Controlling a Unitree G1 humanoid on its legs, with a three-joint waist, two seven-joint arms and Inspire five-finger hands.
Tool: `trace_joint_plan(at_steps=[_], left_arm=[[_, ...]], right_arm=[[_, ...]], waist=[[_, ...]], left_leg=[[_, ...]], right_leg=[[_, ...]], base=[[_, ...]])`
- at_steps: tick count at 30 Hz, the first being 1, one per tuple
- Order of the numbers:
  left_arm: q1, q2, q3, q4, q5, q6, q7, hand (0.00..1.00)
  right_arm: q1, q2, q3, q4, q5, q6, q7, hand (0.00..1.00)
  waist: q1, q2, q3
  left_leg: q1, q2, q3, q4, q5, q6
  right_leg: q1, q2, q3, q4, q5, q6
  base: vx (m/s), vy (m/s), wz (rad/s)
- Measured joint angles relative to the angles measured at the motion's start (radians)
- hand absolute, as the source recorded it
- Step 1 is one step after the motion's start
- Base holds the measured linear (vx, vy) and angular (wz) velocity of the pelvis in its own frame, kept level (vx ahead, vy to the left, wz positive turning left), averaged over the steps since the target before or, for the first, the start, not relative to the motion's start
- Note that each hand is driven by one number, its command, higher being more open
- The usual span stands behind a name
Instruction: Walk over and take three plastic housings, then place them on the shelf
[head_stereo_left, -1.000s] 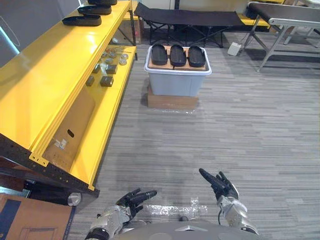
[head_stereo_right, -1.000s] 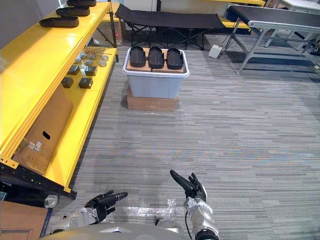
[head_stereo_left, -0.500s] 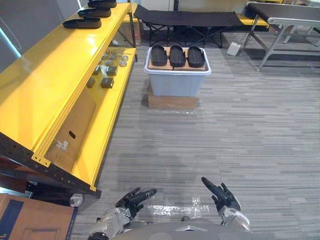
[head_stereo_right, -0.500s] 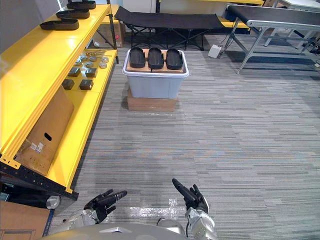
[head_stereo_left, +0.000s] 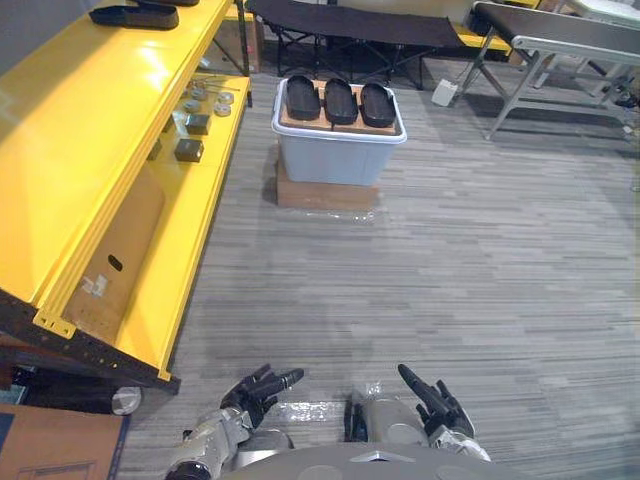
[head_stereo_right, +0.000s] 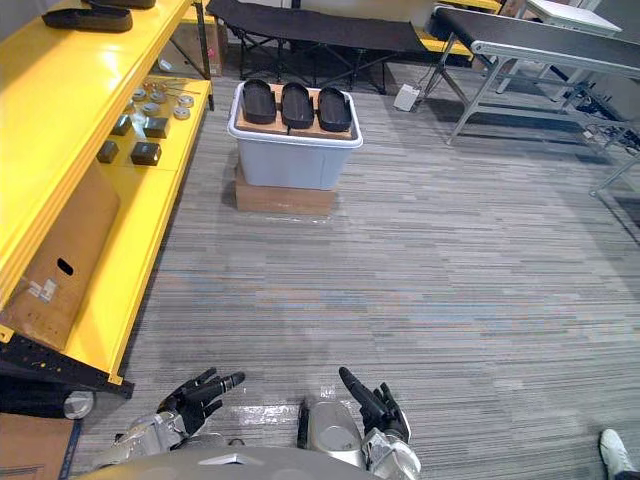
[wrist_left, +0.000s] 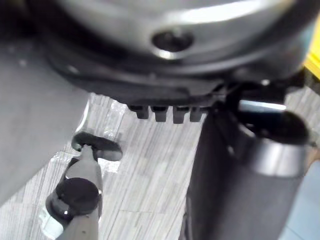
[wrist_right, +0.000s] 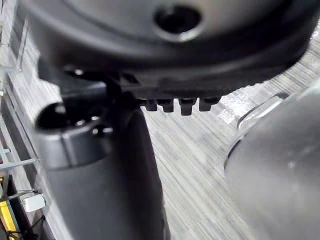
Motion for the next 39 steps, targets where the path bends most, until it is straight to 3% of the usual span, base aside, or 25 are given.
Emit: trace_joint_plan(at_steps=[3, 5, 8, 9, 11, 14, 15, 16, 17, 18, 19, 20, 23, 24, 26, 27, 28, 30, 32, 33, 35, 36, 37, 38, 39], left_arm=[[0.012, -0.008, 0.021, -0.002, 0.001, -0.001, 0.023, 1.0], [0.025, -0.042, 0.078, -0.01, -0.009, 0.0, 0.067, 1.0], [0.021, -0.083, 0.169, -0.04, -0.083, -0.005, 0.071, 1.0], [0.02, -0.088, 0.18, -0.041, -0.094, -0.006, 0.07, 1.0], [0.021, -0.089, 0.193, -0.048, -0.141, -0.008, 0.059, 1.0], [0.021, -0.116, 0.213, -0.091, -0.165, -0.02, 0.027, 1.0], [0.022, -0.137, 0.233, -0.115, -0.162, -0.025, 0.026, 1.0], [0.023, -0.143, 0.241, -0.123, -0.161, -0.027, 0.026, 1.0], [0.024, -0.145, 0.25, -0.127, -0.159, -0.027, 0.027, 1.0], [0.045, -0.144, 0.262, -0.127, -0.158, -0.027, 0.031, 1.0], [0.053, -0.137, 0.266, -0.132, -0.152, -0.027, 0.034, 1.0], [0.056, -0.125, 0.276, -0.133, -0.122, -0.026, 0.041, 1.0], [0.056, -0.102, 0.269, -0.103, -0.115, 0.001, 0.071, 1.0], [0.055, -0.091, 0.267, -0.079, -0.117, 0.014, 0.084, 1.0], [0.058, -0.064, 0.252, -0.053, -0.122, 0.023, 0.088, 1.0], [0.059, -0.064, 0.251, -0.052, -0.12, 0.023, 0.088, 1.0], [0.061, -0.067, 0.238, -0.043, -0.121, 0.021, 0.091, 1.0], [0.062, -0.073, 0.213, -0.037, -0.121, 0.021, 0.099, 1.0], [0.06, -0.087, 0.216, -0.036, -0.122, 0.016, 0.108, 1.0], [0.065, -0.09, 0.219, -0.035, -0.127, 0.008, 0.107, 1.0], [0.069, -0.094, 0.226, -0.039, -0.134, -0.015, 0.106, 1.0], [0.083, -0.088, 0.233, -0.056, -0.142, -0.028, 0.106, 1.0], [0.085, -0.088, 0.236, -0.055, -0.147, -0.033, 0.107, 1.0], [0.079, -0.108, 0.237, -0.049, -0.162, -0.039, 0.116, 1.0], [0.08, -0.125, 0.24, -0.049, -0.162, -0.044, 0.121, 1.0]], right_arm=[[0.039, 0.006, -0.01, -0.015, 0.006, -0.001, 0.008, 1.0], [0.068, 0.001, -0.027, -0.022, 0.003, 0.021, -0.005, 1.0], [0.055, -0.029, -0.029, -0.033, -0.008, 0.022, -0.005, 1.0], [0.053, -0.033, -0.029, -0.032, -0.016, 0.021, -0.005, 1.0], [0.028, -0.04, -0.028, -0.01, -0.076, 0.007, -0.005, 1.0], [-0.048, -0.044, -0.028, 0.044, -0.096, 0.002, -0.003, 1.0], [-0.066, -0.039, -0.024, 0.043, -0.095, 0.002, 0.0, 1.0], [-0.067, -0.04, -0.017, 0.042, -0.095, 0.002, 0.001, 1.0], [-0.071, -0.046, 0.003, 0.039, -0.095, 0.005, 0.007, 1.0], [-0.066, -0.055, 0.036, 0.039, -0.093, 0.01, 0.011, 1.0], [-0.068, -0.05, 0.05, 0.038, -0.092, 0.01, 0.012, 1.0], [-0.073, -0.04, 0.07, 0.024, -0.089, 0.01, 0.012, 1.0], [-0.082, -0.027, 0.072, 0.015, -0.077, 0.033, 0.012, 1.0], [-0.079, -0.026, 0.07, 0.016, -0.068, 0.043, 0.012, 1.0], [-0.062, -0.028, 0.068, 0.018, -0.05, 0.042, 0.011, 1.0], [-0.064, -0.032, 0.066, 0.021, -0.046, 0.032, 0.007, 1.0], [-0.062, -0.043, 0.064, 0.025, -0.046, 0.023, 0.001, 1.0], [-0.048, -0.051, 0.06, 0.025, -0.046, 0.007, -0.011, 1.0], [-0.044, -0.054, 0.033, 0.023, -0.045, -0.007, -0.017, 1.0], [-0.037, -0.049, 0.019, 0.022, -0.046, -0.015, -0.023, 1.0], [-0.021, -0.035, 0.003, 0.015, -0.046, -0.028, -0.029, 1.0], [0.012, -0.019, 0.003, 0.01, -0.046, -0.054, -0.027, 1.0], [0.026, -0.006, 0.001, 0.004, -0.041, -0.057, -0.025, 1.0], [0.02, -0.016, -0.018, 0.002, -0.037, -0.057, -0.03, 1.0], [0.019, -0.025, -0.018, -0.008, -0.059, -0.059, -0.032, 1.0]], waist=[[-0.001, -0.004, -0.003], [-0.005, 0.023, -0.018], [-0.003, 0.075, -0.011], [-0.005, 0.084, -0.009], [0.004, 0.082, -0.006], [0.046, 0.061, 0.008], [0.063, 0.059, 0.015], [0.069, 0.065, 0.019], [0.08, 0.073, 0.03], [0.091, 0.061, 0.03], [0.089, 0.063, 0.03], [0.086, 0.023, 0.029], [0.089, 0.011, 0.033], [0.092, 0.004, 0.034], [0.086, -0.014, 0.04], [0.083, -0.012, 0.042], [0.078, 0.002, 0.044], [0.078, 0.024, 0.036], [0.072, 0.042, 0.038], [0.067, 0.057, 0.036], [0.055, 0.05, 0.019], [0.054, 0.016, -0.001], [0.056, 0.001, -0.011], [0.06, 0.048, -0.021], [0.057, 0.071, -0.028]], left_leg=[[0.038, 0.001, -0.019, 0.049, -0.078, -0.055], [-0.006, 0.089, -0.008, 0.292, -0.175, -0.136], [-0.195, 0.219, -0.009, 0.766, -0.094, -0.141], [-0.217, 0.228, -0.017, 0.819, -0.095, -0.142], [-0.3, 0.192, -0.055, 0.85, -0.104, -0.132], [-0.395, 0.043, -0.102, 0.494, -0.094, -0.12], [-0.431, 0.0, -0.142, 0.322, -0.018, -0.121], [-0.445, -0.006, -0.161, 0.249, 0.028, -0.121], [-0.449, 0.0, -0.169, 0.171, 0.132, -0.112], [-0.431, -0.004, -0.146, 0.194, 0.219, -0.055], [-0.434, -0.014, -0.134, 0.224, 0.217, -0.03], [-0.463, -0.026, -0.12, 0.306, 0.154, 0.015], [-0.501, -0.041, -0.117, 0.419, 0.043, 0.044], [-0.474, -0.062, -0.114, 0.411, 0.022, 0.055], [-0.352, -0.131, -0.12, 0.342, -0.007, 0.082], [-0.314, -0.14, -0.126, 0.326, -0.016, 0.087], [-0.257, -0.143, -0.137, 0.3, -0.028, 0.089], [-0.166, -0.134, -0.169, 0.239, -0.035, 0.094], [-0.11, -0.1, -0.2, 0.222, -0.048, 0.069], [-0.095, -0.074, -0.225, 0.228, -0.066, 0.038], [-0.091, -0.049, -0.265, 0.255, -0.096, -0.011], [-0.091, -0.044, -0.292, 0.29, -0.138, -0.068], [-0.088, -0.039, -0.297, 0.307, -0.16, -0.08], [-0.091, 0.011, -0.3, 0.329, -0.179, -0.097], [-0.08, 0.045, -0.29, 0.313, -0.164, -0.111]], right_leg=[[0.009, -0.026, -0.032, 0.056, -0.009, -0.015], [0.049, 0.006, -0.087, 0.105, -0.03, -0.069], [0.138, 0.08, -0.079, 0.063, -0.07, -0.118], [0.165, 0.09, -0.077, 0.045, -0.073, -0.124], [0.275, 0.1, -0.044, -0.037, -0.082, -0.135], [0.349, 0.049, 0.037, -0.091, -0.084, -0.13], [0.371, 0.033, 0.073, -0.11, -0.097, -0.109], [0.388, 0.032, 0.086, -0.118, -0.106, -0.096], [0.424, 0.034, 0.105, -0.123, -0.139, -0.072], [0.457, 0.028, 0.133, -0.109, -0.18, -0.059], [0.466, 0.013, 0.139, -0.103, -0.201, -0.062], [0.47, -0.007, 0.141, -0.087, -0.222, -0.057], [0.43, -0.023, 0.167, 0.031, -0.217, -0.046], [0.393, -0.035, 0.183, 0.149, -0.203, -0.023], [0.236, -0.071, 0.234, 0.566, -0.088, 0.157], [0.189, -0.073, 0.234, 0.665, -0.091, 0.152], [0.133, -0.076, 0.196, 0.745, -0.114, 0.112], [0.036, -0.094, 0.082, 0.673, -0.164, 0.026], [0.013, -0.082, 0.006, 0.44, -0.177, 0.003], [-0.003, -0.058, 0.011, 0.298, -0.169, 0.004], [-0.015, -0.033, 0.055, 0.16, -0.119, 0.006], [-0.007, -0.039, 0.088, 0.04, 0.067, -0.006], [0.0, -0.049, 0.085, 0.035, 0.081, 0.021], [0.016, -0.013, 0.037, 0.043, 0.059, -0.001], [0.042, 0.004, 0.009, 0.02, 0.05, -0.018]], base=[[0.38, -0.152, 0.23], [0.63, -0.334, 0.27], [0.49, -0.228, -0.21], [0.48, -0.122, -0.23], [0.48, -0.079, -0.39], [0.38, 0.057, -0.76], [0.35, 0.153, -0.89], [0.36, 0.193, -0.69], [0.38, 0.238, -0.57], [0.4, 0.246, -0.5], [0.53, 0.274, -0.32], [0.37, 0.165, -0.08], [0.5, 0.233, 0.03], [0.45, 0.227, 0.14], [0.53, 0.203, 0.29], [0.44, 0.099, 0.32], [0.43, 0.059, 0.26], [0.44, 0.017, 0.37], [0.46, -0.059, 0.5], [0.55, -0.136, 0.67], [0.46, -0.191, 0.85], [0.36, -0.224, 0.93], [0.45, -0.314, 0.97], [0.51, -0.359, 0.62], [0.48, -0.341, 0.46]])
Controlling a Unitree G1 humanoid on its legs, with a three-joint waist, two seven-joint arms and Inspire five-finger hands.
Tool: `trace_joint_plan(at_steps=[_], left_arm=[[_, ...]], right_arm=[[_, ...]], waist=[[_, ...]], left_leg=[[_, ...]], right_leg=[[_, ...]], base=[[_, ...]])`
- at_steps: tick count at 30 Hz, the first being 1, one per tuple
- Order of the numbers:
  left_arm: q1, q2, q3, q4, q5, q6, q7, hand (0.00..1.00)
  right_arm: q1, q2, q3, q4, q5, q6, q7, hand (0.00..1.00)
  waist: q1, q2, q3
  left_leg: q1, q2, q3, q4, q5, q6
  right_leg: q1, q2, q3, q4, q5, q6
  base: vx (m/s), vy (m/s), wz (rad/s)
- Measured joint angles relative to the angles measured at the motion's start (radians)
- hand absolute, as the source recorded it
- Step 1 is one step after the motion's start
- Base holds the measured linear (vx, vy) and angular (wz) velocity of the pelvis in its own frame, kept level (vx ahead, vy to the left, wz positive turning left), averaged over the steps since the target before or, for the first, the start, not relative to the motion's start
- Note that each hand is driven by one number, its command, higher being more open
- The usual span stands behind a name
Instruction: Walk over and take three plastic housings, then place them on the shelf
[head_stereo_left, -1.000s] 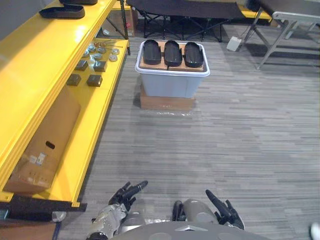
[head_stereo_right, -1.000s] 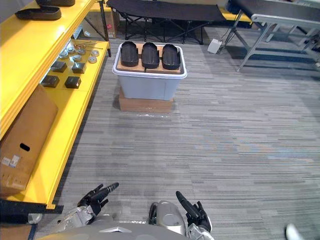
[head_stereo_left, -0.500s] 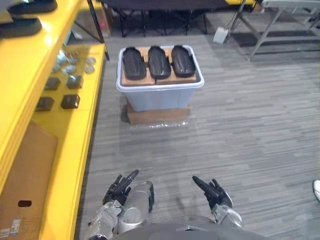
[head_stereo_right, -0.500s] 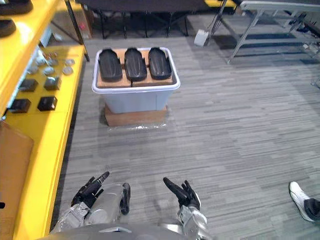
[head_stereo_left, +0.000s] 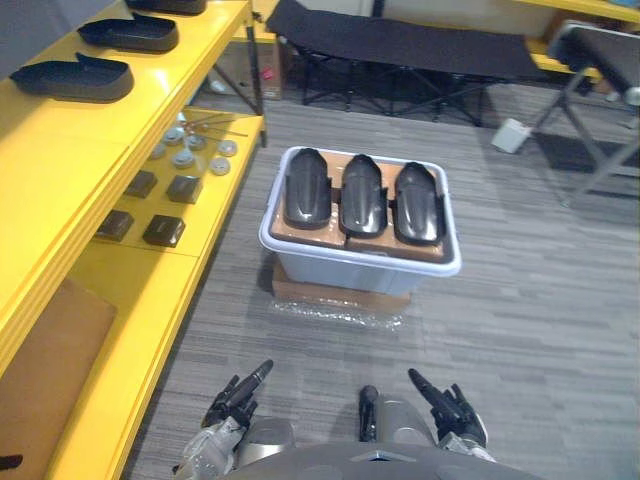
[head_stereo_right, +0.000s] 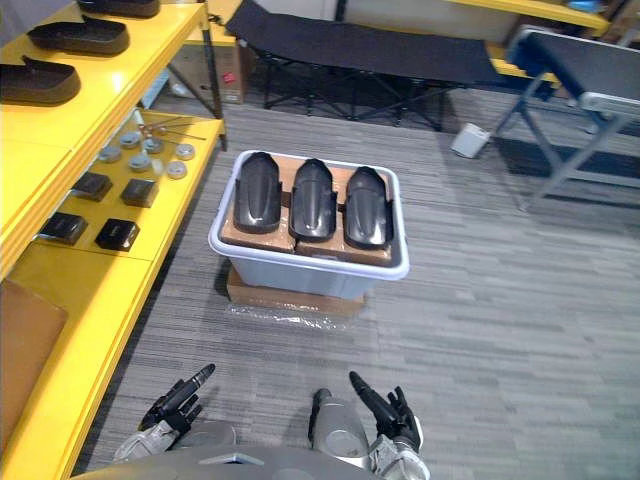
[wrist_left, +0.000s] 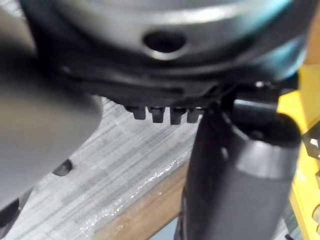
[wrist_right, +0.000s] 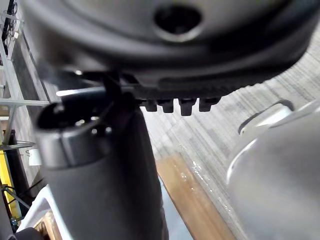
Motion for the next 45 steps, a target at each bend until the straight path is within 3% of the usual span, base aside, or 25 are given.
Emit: trace_joint_plan(at_steps=[2, 3, 5, 6, 7, 8, 11, 13, 16, 20, 25, 30, 33, 36, 39, 45], left_arm=[[0.009, -0.019, 0.016, 0.0, -0.003, -0.002, 0.007, 1.0], [0.011, -0.023, 0.021, -0.002, -0.007, -0.003, 0.009, 1.0], [0.018, -0.029, 0.023, -0.007, -0.035, -0.023, 0.009, 1.0], [0.022, -0.036, 0.028, -0.008, -0.048, -0.03, 0.009, 1.0], [0.028, -0.052, 0.035, -0.01, -0.054, -0.045, 0.009, 1.0], [0.028, -0.055, 0.039, -0.012, -0.058, -0.05, 0.009, 1.0], [0.03, -0.038, 0.034, -0.045, -0.043, -0.071, 0.005, 1.0], [0.027, -0.019, 0.009, -0.046, -0.035, -0.068, 0.004, 1.0], [0.03, -0.003, -0.033, -0.05, -0.016, -0.062, 0.006, 1.0], [0.061, 0.034, -0.096, -0.088, 0.003, -0.057, 0.012, 1.0], [0.059, 0.076, -0.132, -0.081, 0.009, -0.03, 0.017, 1.0], [0.059, 0.086, -0.137, -0.07, 0.088, -0.026, -0.009, 1.0], [0.058, 0.106, -0.147, -0.074, 0.144, -0.028, -0.039, 1.0], [0.046, 0.118, -0.167, -0.096, 0.19, -0.049, -0.055, 1.0], [0.007, 0.147, -0.18, -0.106, 0.187, -0.048, -0.059, 1.0], [-0.015, 0.162, -0.207, -0.102, 0.08, -0.066, -0.031, 1.0]], right_arm=[[-0.004, -0.007, 0.0, -0.007, -0.037, 0.002, -0.004, 1.0], [-0.005, -0.004, 0.0, -0.007, -0.05, 0.002, -0.01, 1.0], [-0.004, 0.005, -0.004, -0.003, -0.067, -0.004, -0.023, 1.0], [-0.004, 0.005, -0.004, -0.004, -0.073, -0.009, -0.025, 1.0], [-0.002, -0.002, 0.001, -0.01, -0.075, -0.029, -0.023, 1.0], [-0.004, -0.005, 0.011, -0.015, -0.075, -0.039, -0.028, 1.0], [0.04, 0.038, 0.07, -0.129, -0.076, -0.075, -0.044, 1.0], [0.084, 0.041, 0.102, -0.188, -0.098, -0.083, -0.052, 1.0], [0.167, 0.04, 0.147, -0.357, -0.153, -0.093, -0.099, 1.0], [0.247, 0.036, 0.157, -0.596, -0.15, -0.114, -0.137, 1.0], [0.221, 0.019, 0.073, -0.636, -0.127, -0.159, -0.207, 1.0], [0.098, -0.081, -0.069, -0.61, -0.092, -0.108, -0.259, 1.0], [-0.064, -0.185, -0.139, -0.479, -0.049, -0.028, -0.28, 1.0], [-0.216, -0.284, -0.155, -0.381, -0.024, 0.052, -0.306, 1.0], [-0.407, -0.401, -0.153, -0.274, -0.011, 0.124, -0.354, 1.0], [-0.562, -0.553, -0.145, -0.138, 0.016, 0.163, -0.45, 1.0]], waist=[[0.0, 0.017, -0.004], [0.004, 0.01, -0.002], [0.01, -0.005, 0.004], [0.011, -0.001, 0.003], [0.009, 0.018, -0.004], [0.017, 0.017, -0.004], [0.019, -0.026, 0.004], [0.01, -0.04, 0.002], [-0.007, -0.04, 0.003], [-0.035, -0.048, 0.005], [-0.038, -0.069, 0.0], [-0.055, -0.065, 0.003], [-0.047, -0.066, 0.028], [-0.023, -0.048, 0.097], [0.002, -0.024, 0.207], [0.055, 0.004, 0.233]], left_leg=[[0.026, 0.01, 0.023, -0.038, 0.052, -0.021], [0.019, -0.001, 0.033, -0.004, 0.093, -0.032], [0.019, 0.011, 0.089, -0.042, 0.048, -0.022], [0.024, 0.022, 0.105, -0.091, 0.056, -0.027], [0.014, 0.047, 0.129, -0.181, 0.136, -0.027], [0.015, 0.048, 0.135, -0.175, 0.127, -0.029], [-0.024, 0.033, 0.201, -0.158, 0.134, -0.02], [-0.031, 0.018, 0.201, -0.174, 0.151, -0.01], [-0.028, -0.005, 0.198, -0.221, 0.181, 0.001], [-0.008, 0.009, 0.252, -0.294, 0.19, 0.013], [0.011, 0.02, 0.307, -0.317, 0.193, 0.018], [0.023, 0.006, 0.327, -0.314, 0.192, 0.018], [-0.001, 0.016, 0.324, -0.246, 0.155, 0.024], [-0.109, 0.038, 0.306, -0.105, 0.096, 0.038], [-0.238, 0.046, 0.269, 0.027, 0.063, 0.057], [-0.419, 0.049, 0.211, 0.163, 0.04, 0.073]], right_leg=[[0.038, 0.005, -0.014, -0.035, -0.004, -0.007], [0.071, -0.012, -0.015, -0.061, -0.004, -0.007], [0.127, -0.039, -0.028, -0.103, -0.004, -0.007], [0.137, -0.043, -0.035, -0.11, -0.004, -0.007], [0.146, -0.034, -0.051, -0.123, -0.002, -0.001], [0.151, -0.031, -0.048, -0.138, 0.0, 0.014], [0.166, -0.061, -0.067, -0.211, 0.026, 0.044], [0.176, -0.077, -0.089, -0.239, 0.041, 0.052], [0.18, -0.095, -0.095, -0.265, 0.062, 0.06], [0.165, -0.08, -0.082, -0.278, 0.076, 0.052], [0.165, -0.055, -0.033, -0.337, 0.125, 0.044], [0.174, -0.057, -0.002, -0.371, 0.158, 0.05], [0.182, -0.056, 0.0, -0.377, 0.166, 0.052], [0.143, -0.043, -0.004, -0.378, 0.187, 0.052], [0.086, -0.037, -0.016, -0.381, 0.22, 0.056], [-0.011, -0.039, -0.061, -0.366, 0.242, 0.064]], base=[[0.34, -0.228, 0.24], [0.23, -0.137, 0.19], [0.14, -0.074, 0.24], [0.09, -0.033, 0.34], [0.05, 0.018, 0.11], [0.03, 0.033, 0.04], [-0.06, 0.084, 0.09], [-0.06, 0.037, 0.35], [-0.05, 0.025, 0.2], [-0.07, -0.009, -0.12], [-0.04, -0.009, -0.35], [-0.01, 0.034, -0.19], [-0.06, 0.035, -0.04], [-0.13, 0.024, 0.06], [-0.2, 0.051, 0.2], [-0.1, 0.058, 0.2]])
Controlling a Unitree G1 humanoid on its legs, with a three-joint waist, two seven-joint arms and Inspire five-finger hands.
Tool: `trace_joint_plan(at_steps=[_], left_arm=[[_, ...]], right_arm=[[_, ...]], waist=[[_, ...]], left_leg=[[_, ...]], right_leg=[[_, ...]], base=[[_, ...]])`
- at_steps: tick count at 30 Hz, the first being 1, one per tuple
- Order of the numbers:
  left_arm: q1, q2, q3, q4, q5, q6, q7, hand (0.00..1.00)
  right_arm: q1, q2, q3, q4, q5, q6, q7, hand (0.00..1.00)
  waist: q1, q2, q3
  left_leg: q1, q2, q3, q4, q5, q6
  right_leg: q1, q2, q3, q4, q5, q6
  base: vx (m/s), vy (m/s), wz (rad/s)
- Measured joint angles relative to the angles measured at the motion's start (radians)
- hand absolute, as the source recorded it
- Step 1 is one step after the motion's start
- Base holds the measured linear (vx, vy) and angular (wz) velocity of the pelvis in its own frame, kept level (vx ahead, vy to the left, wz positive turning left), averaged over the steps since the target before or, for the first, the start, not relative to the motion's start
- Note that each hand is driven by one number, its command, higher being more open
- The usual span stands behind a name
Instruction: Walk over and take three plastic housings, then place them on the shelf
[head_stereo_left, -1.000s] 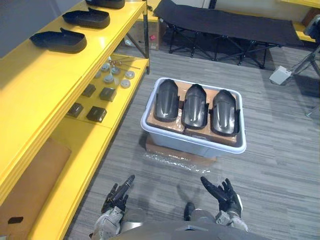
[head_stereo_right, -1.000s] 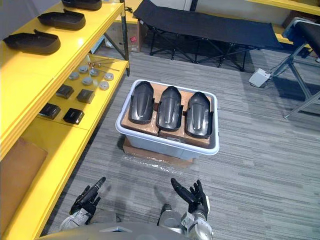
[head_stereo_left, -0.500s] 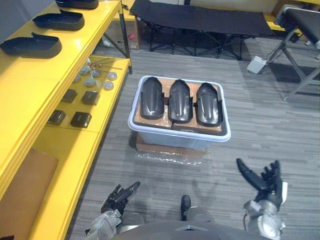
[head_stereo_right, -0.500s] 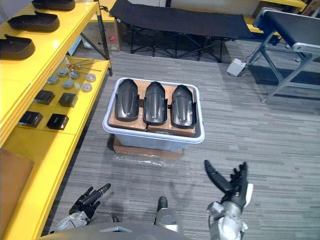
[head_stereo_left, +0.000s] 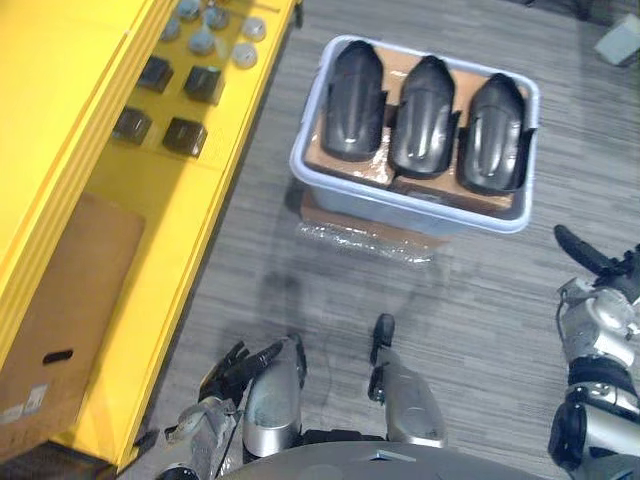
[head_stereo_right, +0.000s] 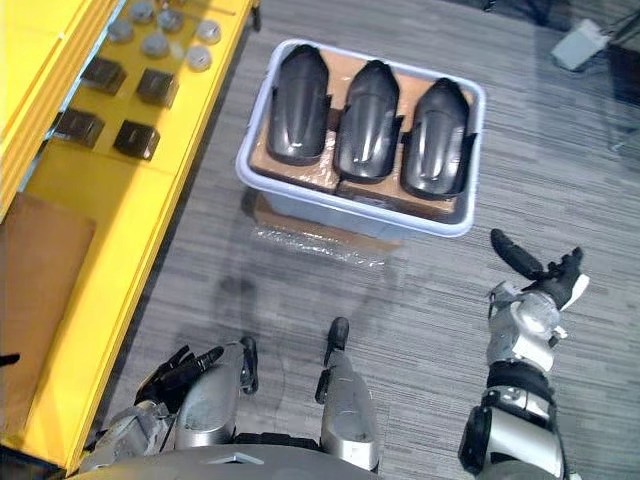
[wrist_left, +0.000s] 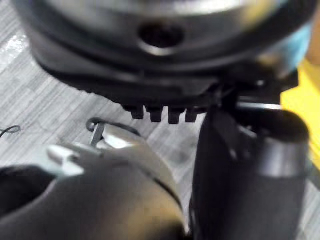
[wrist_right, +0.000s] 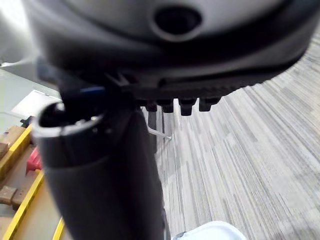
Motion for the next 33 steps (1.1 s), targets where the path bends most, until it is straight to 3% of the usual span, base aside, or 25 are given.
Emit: trace_joint_plan(at_steps=[4, 9, 13, 18, 24, 33], left_arm=[[-0.049, -0.008, -0.02, 0.008, -0.013, -0.005, 0.015, 1.0], [-0.093, -0.049, -0.02, 0.034, -0.077, -0.023, 0.015, 1.0], [-0.096, -0.057, -0.041, 0.028, -0.127, -0.022, 0.001, 1.0], [-0.098, -0.082, -0.049, 0.026, -0.166, -0.021, -0.028, 1.0], [-0.098, -0.084, -0.05, 0.026, -0.204, -0.026, -0.075, 1.0], [-0.099, -0.082, -0.05, 0.023, -0.243, -0.026, -0.132, 1.0]], right_arm=[[-0.099, -0.131, 0.012, 0.0, 0.004, 0.019, -0.05, 1.0], [-0.23, -0.26, 0.024, -0.048, -0.002, 0.068, -0.116, 1.0], [-0.29, -0.307, 0.058, -0.066, -0.003, 0.133, -0.154, 1.0], [-0.403, -0.404, 0.142, -0.066, -0.013, 0.225, -0.157, 1.0], [-0.53, -0.446, 0.275, -0.064, -0.027, 0.271, -0.156, 1.0], [-0.646, -0.475, 0.413, -0.04, -0.094, 0.274, -0.107, 1.0]], waist=[[0.022, 0.03, 0.025], [0.027, 0.074, 0.059], [0.021, 0.091, 0.066], [0.011, 0.119, 0.075], [0.002, 0.12, 0.075], [0.004, 0.121, 0.074]], left_leg=[[-0.081, 0.003, -0.007, 0.048, -0.004, 0.007], [-0.169, -0.012, 0.007, 0.075, 0.003, 0.025], [-0.219, -0.027, -0.004, 0.096, 0.007, 0.021], [-0.285, -0.047, -0.017, 0.133, 0.009, 0.017], [-0.357, -0.068, -0.032, 0.176, 0.014, 0.014], [-0.469, -0.098, -0.037, 0.237, 0.026, 0.014]], right_leg=[[-0.088, -0.014, -0.006, 0.068, -0.006, -0.002], [-0.26, -0.063, -0.004, 0.275, -0.086, -0.003], [-0.376, -0.1, -0.005, 0.445, -0.167, -0.016], [-0.481, -0.143, -0.004, 0.584, -0.226, -0.033], [-0.573, -0.179, 0.0, 0.688, -0.265, -0.046], [-0.702, -0.228, 0.027, 0.801, -0.29, -0.056]], base=[[-0.11, 0.058, 0.01], [-0.11, -0.001, 0.0], [-0.04, -0.084, 0.1], [-0.04, -0.074, 0.15], [-0.07, -0.067, 0.16], [-0.06, -0.01, 0.12]])
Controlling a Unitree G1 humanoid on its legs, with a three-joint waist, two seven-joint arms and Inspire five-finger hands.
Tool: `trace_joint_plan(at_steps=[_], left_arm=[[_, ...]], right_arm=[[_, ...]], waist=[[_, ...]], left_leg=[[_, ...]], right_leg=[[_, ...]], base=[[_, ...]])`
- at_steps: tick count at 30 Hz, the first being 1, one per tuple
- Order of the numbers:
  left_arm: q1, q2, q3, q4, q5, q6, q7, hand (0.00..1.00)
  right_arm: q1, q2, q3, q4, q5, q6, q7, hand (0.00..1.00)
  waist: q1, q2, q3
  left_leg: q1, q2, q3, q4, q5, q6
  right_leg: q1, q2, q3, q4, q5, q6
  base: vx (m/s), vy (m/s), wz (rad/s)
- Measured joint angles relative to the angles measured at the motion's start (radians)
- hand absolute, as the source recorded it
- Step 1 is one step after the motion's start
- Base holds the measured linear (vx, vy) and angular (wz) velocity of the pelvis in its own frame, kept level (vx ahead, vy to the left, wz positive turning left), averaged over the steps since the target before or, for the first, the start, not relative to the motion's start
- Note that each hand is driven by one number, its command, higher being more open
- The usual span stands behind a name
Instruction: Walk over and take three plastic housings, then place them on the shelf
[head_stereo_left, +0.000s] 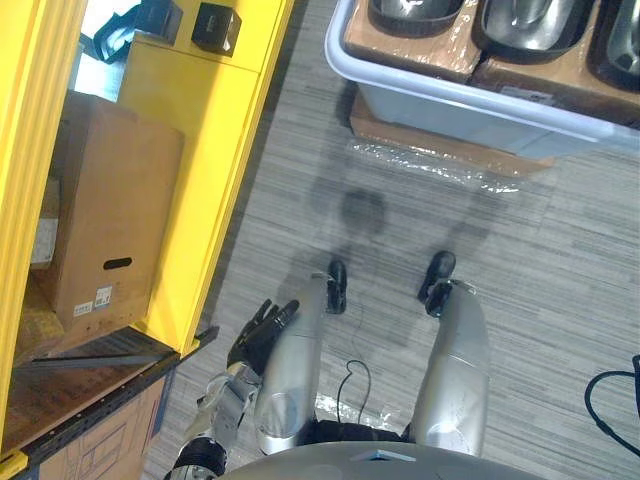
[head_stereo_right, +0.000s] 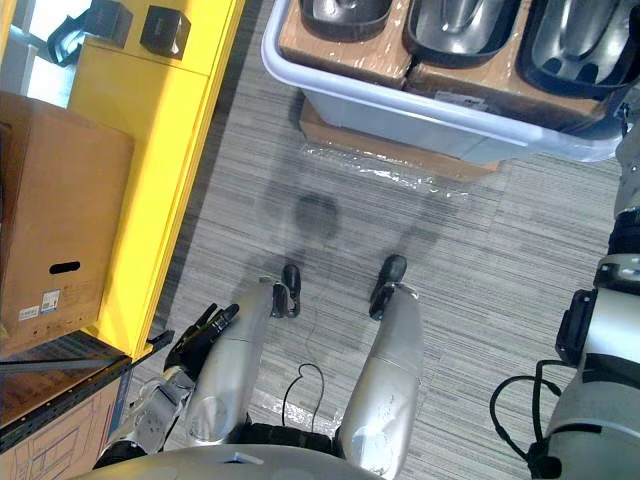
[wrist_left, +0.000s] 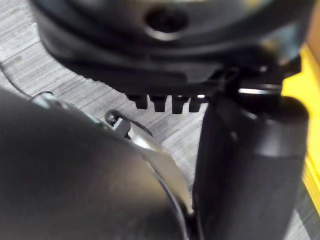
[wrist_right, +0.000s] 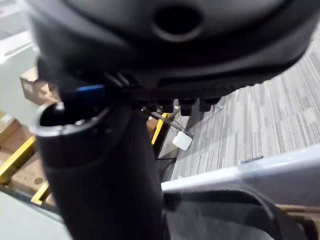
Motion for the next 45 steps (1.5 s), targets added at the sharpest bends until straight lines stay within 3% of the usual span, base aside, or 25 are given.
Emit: trace_joint_plan(at_steps=[5, 6, 10, 19, 28, 34, 37, 41, 43, 45], left_arm=[[-0.001, -0.003, 0.003, -0.004, -0.01, -0.009, -0.039, 1.0], [-0.001, -0.005, 0.003, -0.004, -0.01, -0.017, -0.043, 1.0], [-0.001, -0.005, 0.003, -0.002, -0.012, -0.02, -0.05, 1.0], [-0.001, -0.006, 0.003, 0.008, -0.033, -0.021, -0.037, 1.0], [-0.016, -0.004, 0.003, 0.042, -0.033, -0.036, -0.007, 1.0], [-0.011, -0.013, 0.002, 0.051, -0.03, -0.07, 0.01, 1.0], [-0.004, -0.022, -0.001, 0.047, -0.029, -0.13, 0.015, 1.0], [0.017, -0.016, -0.029, -0.033, -0.023, -0.155, 0.046, 1.0], [0.036, -0.015, -0.035, -0.116, -0.023, -0.169, 0.056, 1.0], [0.061, -0.01, -0.04, -0.242, -0.021, -0.173, 0.06, 1.0]], right_arm=[[-0.008, 0.0, 0.042, 0.019, 0.001, 0.057, 0.035, 1.0], [-0.017, 0.0, 0.051, 0.039, 0.003, 0.092, 0.036, 0.0], [-0.048, 0.0, 0.064, 0.064, 0.005, 0.131, 0.044, 0.0], [-0.093, -0.066, 0.12, 0.232, -0.039, 0.133, 0.07, 0.0], [-0.024, -0.033, 0.162, 0.253, -0.063, 0.172, 0.061, 0.0], [0.074, 0.045, 0.034, 0.174, -0.062, 0.175, -0.023, 0.0], [0.183, 0.055, -0.086, 0.029, -0.065, 0.165, -0.067, 0.0], [0.385, 0.155, -0.304, -0.263, -0.159, 0.052, -0.171, 0.0], [0.482, 0.221, -0.356, -0.391, -0.226, -0.012, -0.219, 0.0], [0.579, 0.3, -0.379, -0.489, -0.333, -0.083, -0.267, 0.0]], waist=[[0.016, 0.001, 0.0], [0.019, 0.001, -0.001], [0.019, 0.001, -0.001], [0.021, 0.002, -0.001], [0.02, 0.003, -0.002], [0.019, 0.001, -0.001], [0.014, -0.003, 0.002], [-0.011, -0.032, 0.006], [-0.012, -0.056, 0.002], [-0.036, -0.095, -0.001]], left_leg=[[-0.042, -0.002, -0.007, 0.025, 0.001, -0.001], [-0.05, -0.002, -0.009, 0.028, 0.003, -0.003], [-0.055, -0.003, -0.011, 0.034, 0.004, -0.003], [-0.043, 0.003, -0.015, 0.026, 0.01, -0.007], [0.038, 0.005, -0.025, -0.005, 0.015, -0.01], [0.115, 0.005, -0.018, -0.034, 0.016, -0.009], [0.16, 0.007, -0.02, -0.057, 0.017, -0.009], [0.248, 0.027, -0.031, -0.094, 0.015, -0.013], [0.304, 0.036, -0.029, -0.131, 0.016, -0.023], [0.391, 0.044, -0.038, -0.191, 0.028, -0.032]], right_leg=[[-0.043, -0.005, 0.005, 0.032, -0.008, -0.009], [-0.049, -0.007, 0.006, 0.036, -0.009, -0.011], [-0.053, -0.009, 0.007, 0.042, -0.01, -0.012], [-0.04, -0.002, 0.001, 0.035, -0.01, -0.013], [0.052, 0.0, -0.023, 0.003, -0.012, -0.016], [0.127, 0.001, -0.029, -0.024, -0.01, -0.013], [0.177, 0.007, -0.039, -0.053, -0.008, -0.008], [0.29, 0.029, -0.074, -0.113, -0.004, -0.004], [0.35, 0.041, -0.085, -0.154, -0.001, 0.001], [0.453, 0.063, -0.113, -0.233, 0.015, 0.007]], base=[[-0.05, 0.015, 0.07], [-0.04, 0.027, 0.05], [-0.03, 0.025, 0.01], [-0.01, 0.032, 0.0], [0.0, 0.016, 0.01], [0.0, 0.043, -0.03], [0.01, 0.04, -0.02], [0.04, 0.045, 0.01], [0.08, 0.022, -0.07], [0.09, 0.001, 0.06]])
